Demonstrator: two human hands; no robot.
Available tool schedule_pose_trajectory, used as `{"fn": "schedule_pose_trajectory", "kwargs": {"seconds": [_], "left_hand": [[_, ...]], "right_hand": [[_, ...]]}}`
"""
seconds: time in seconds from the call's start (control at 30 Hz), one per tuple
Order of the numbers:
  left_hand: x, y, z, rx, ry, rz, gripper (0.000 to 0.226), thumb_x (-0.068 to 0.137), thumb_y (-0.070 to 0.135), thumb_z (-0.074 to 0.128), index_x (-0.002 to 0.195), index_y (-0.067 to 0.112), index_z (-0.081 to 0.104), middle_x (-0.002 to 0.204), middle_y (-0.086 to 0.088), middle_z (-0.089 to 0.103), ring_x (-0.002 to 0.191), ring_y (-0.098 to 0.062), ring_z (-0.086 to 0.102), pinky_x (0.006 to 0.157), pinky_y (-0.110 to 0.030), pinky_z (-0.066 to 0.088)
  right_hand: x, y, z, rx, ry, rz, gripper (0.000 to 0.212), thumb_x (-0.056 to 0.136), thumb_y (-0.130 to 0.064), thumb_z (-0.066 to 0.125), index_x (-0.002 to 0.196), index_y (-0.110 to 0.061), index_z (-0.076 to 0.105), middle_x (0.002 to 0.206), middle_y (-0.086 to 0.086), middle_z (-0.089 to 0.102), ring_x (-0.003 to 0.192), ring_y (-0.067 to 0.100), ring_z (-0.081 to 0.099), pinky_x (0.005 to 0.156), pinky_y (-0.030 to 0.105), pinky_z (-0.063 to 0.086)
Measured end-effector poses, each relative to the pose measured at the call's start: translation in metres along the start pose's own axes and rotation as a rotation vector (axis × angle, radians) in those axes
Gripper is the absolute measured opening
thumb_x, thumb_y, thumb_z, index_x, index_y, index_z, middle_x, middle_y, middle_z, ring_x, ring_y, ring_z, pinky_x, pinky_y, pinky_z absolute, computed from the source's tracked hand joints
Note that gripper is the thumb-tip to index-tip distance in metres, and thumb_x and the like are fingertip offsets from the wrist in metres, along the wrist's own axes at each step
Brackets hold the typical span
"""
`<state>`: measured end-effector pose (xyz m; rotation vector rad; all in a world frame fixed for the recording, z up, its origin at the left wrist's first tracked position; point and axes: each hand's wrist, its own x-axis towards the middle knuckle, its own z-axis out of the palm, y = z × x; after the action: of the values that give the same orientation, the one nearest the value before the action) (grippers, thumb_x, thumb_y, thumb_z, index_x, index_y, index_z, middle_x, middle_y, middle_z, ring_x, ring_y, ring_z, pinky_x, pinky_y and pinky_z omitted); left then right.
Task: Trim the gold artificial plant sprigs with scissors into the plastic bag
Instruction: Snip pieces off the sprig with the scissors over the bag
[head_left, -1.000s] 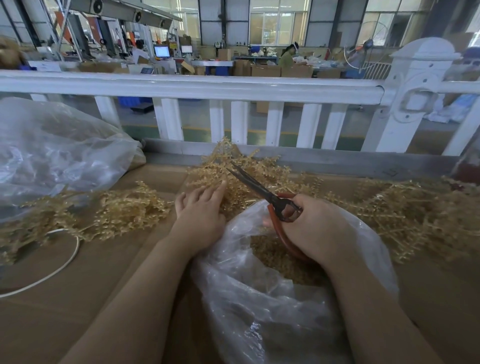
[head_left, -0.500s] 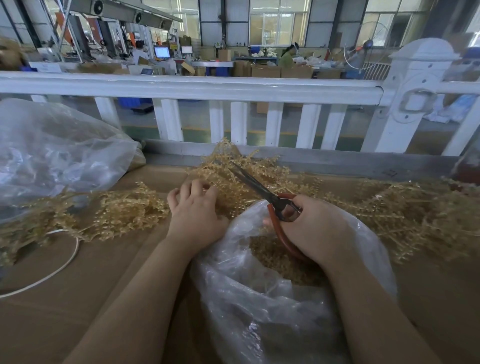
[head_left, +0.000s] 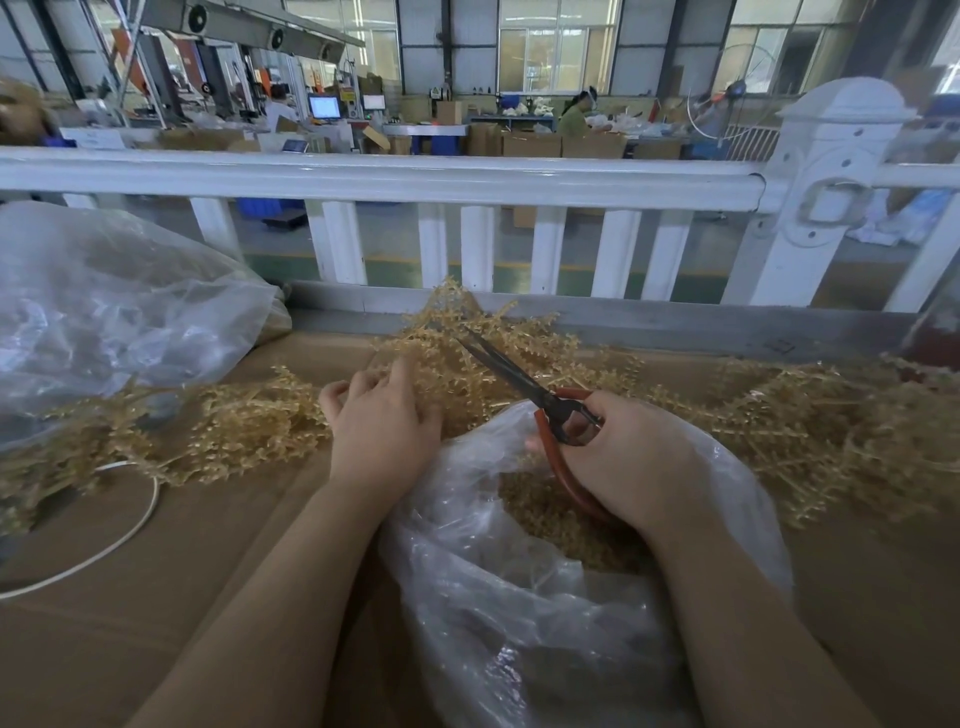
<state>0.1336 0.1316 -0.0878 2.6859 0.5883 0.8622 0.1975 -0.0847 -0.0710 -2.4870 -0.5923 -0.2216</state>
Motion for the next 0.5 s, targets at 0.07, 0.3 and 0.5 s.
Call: {"fn": "schedule_pose_trajectory", "kwargs": {"seconds": [0.07,0.3,0.5], "left_hand": [[0.0001,0.0004,-0.0014,0.039,-0.047,-0.023,0.041,0.089,0.032,0.056,0.130,0.030,0.050,0.081,0.012,0.060,0.117,-0.023,0.049,0.100,-0.040,0.014],[0.0011,0.0007,-0.0049,0.083,0.161,0.059,0.014,0.078,0.033,0.080,0.088,0.028,0.074,0.103,-0.004,0.058,0.102,-0.030,0.048,0.091,-0.041,0.018],[0.0006,0.0047,-0.0024,0.115,0.050,0.256,0.038,0.082,0.025,0.074,0.118,0.032,0.067,0.115,0.001,0.060,0.112,-0.024,0.051,0.093,-0.042,0.024]], "right_hand": [[0.0002,0.0005,0.0003,-0.005,-0.007,0.006,0.047,0.073,-0.086,0.057,0.090,-0.043,0.060,0.068,-0.018,0.064,0.066,0.000,0.058,0.056,0.024,0.047],[0.0001,0.0002,-0.0004,-0.019,-0.007,0.014,0.047,0.074,-0.086,0.058,0.082,-0.039,0.058,0.064,-0.017,0.064,0.062,0.000,0.058,0.055,0.024,0.049],[-0.0006,0.0000,-0.0003,-0.025,-0.003,0.013,0.048,0.074,-0.086,0.057,0.085,-0.040,0.060,0.066,-0.017,0.064,0.063,0.000,0.058,0.054,0.023,0.046]]}}
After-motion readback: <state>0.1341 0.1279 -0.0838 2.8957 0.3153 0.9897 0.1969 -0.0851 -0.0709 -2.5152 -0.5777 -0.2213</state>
